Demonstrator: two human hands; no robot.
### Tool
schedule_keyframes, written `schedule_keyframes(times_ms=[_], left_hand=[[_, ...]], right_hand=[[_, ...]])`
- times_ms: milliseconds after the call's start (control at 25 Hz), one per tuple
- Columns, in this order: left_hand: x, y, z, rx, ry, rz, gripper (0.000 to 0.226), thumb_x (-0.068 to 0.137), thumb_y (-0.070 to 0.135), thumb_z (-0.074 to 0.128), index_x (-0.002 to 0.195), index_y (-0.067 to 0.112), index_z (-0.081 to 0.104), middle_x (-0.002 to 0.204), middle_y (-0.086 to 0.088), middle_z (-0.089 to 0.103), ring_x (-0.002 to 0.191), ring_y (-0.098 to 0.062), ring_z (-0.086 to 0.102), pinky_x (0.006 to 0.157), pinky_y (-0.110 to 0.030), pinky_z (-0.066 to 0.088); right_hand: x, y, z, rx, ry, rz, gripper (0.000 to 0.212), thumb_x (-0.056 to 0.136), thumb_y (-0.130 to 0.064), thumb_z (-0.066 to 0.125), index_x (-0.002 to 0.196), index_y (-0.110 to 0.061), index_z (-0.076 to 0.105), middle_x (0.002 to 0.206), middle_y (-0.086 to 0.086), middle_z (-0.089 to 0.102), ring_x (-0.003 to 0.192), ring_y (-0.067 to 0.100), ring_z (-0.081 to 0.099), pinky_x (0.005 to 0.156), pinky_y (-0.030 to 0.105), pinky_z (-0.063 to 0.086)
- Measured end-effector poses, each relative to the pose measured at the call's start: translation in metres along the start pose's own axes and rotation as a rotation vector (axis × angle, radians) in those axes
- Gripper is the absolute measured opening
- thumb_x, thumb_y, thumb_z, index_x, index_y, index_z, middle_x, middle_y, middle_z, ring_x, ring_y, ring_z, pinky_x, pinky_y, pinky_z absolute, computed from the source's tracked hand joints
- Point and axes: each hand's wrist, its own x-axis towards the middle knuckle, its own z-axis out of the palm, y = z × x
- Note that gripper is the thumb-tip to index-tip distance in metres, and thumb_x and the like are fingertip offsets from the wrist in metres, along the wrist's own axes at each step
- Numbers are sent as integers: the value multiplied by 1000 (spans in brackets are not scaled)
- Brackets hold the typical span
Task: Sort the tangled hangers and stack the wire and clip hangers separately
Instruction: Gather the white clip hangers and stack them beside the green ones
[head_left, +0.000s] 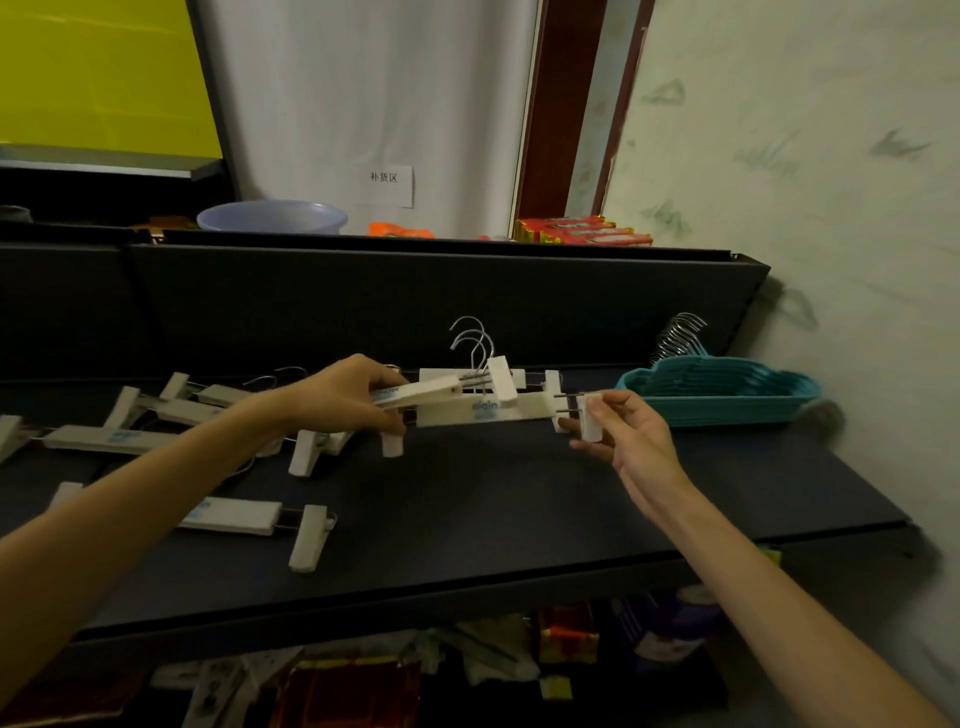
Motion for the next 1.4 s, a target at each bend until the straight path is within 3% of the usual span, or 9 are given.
schedule_keyframes(times_ms=[80, 200, 280, 400, 720, 1240, 1400], left_hand=[[5, -2, 10, 114, -1, -10, 38, 86, 25, 77, 121, 25, 64, 108, 7, 61, 95, -7, 60, 82, -22, 47], [10, -5, 16, 178, 9, -33, 41, 84, 29, 78, 123, 27, 64, 108, 10, 59, 95, -5, 58, 83, -23, 48], [12, -4, 15, 171, 24, -40, 41, 84, 29, 79, 122, 26, 65, 109, 9, 60, 96, -5, 58, 87, -27, 51], [13, 0, 14, 192, 32, -43, 38, 85, 29, 78, 120, 25, 64, 109, 8, 60, 96, -6, 58, 91, -31, 52], [11, -9, 13, 212, 19, -72, 33, 87, 28, 76, 118, 27, 64, 106, 7, 62, 93, -7, 60, 89, -33, 53], [12, -13, 15, 126, -10, -51, 29, 89, 28, 73, 117, 26, 64, 106, 4, 63, 95, -10, 62, 92, -37, 52], [11, -13, 15, 122, -50, -64, 28, 90, 29, 72, 116, 23, 64, 106, 2, 63, 94, -12, 62, 90, -34, 52]], right_hand=[[8, 10, -10, -279, -9, -54, 14, 99, -15, 59, 113, -12, 59, 117, 14, 65, 95, 23, 73, 64, 31, 62], [16, 26, -25, -529, -57, -95, 32, 100, -19, 60, 130, -25, 54, 119, 4, 66, 98, 17, 69, 66, 28, 59], [21, 29, -31, -660, -92, -154, 33, 101, -24, 58, 133, -28, 60, 119, -4, 66, 106, 11, 64, 75, 23, 56], [28, 25, -32, -826, -130, -215, 23, 102, -26, 56, 121, -27, 70, 113, -11, 67, 108, 2, 60, 87, 18, 47], [38, 26, -21, -903, -127, -244, 19, 97, -25, 65, 114, -21, 73, 105, -5, 66, 99, 6, 61, 87, 25, 51], [46, 24, -20, -823, -131, -149, 22, 98, -23, 64, 119, -20, 71, 107, -4, 68, 96, 5, 62, 74, 17, 46], [45, 24, -22, -825, -151, -113, 27, 97, -15, 64, 122, -22, 69, 110, -6, 67, 99, 2, 62, 78, 16, 49]])
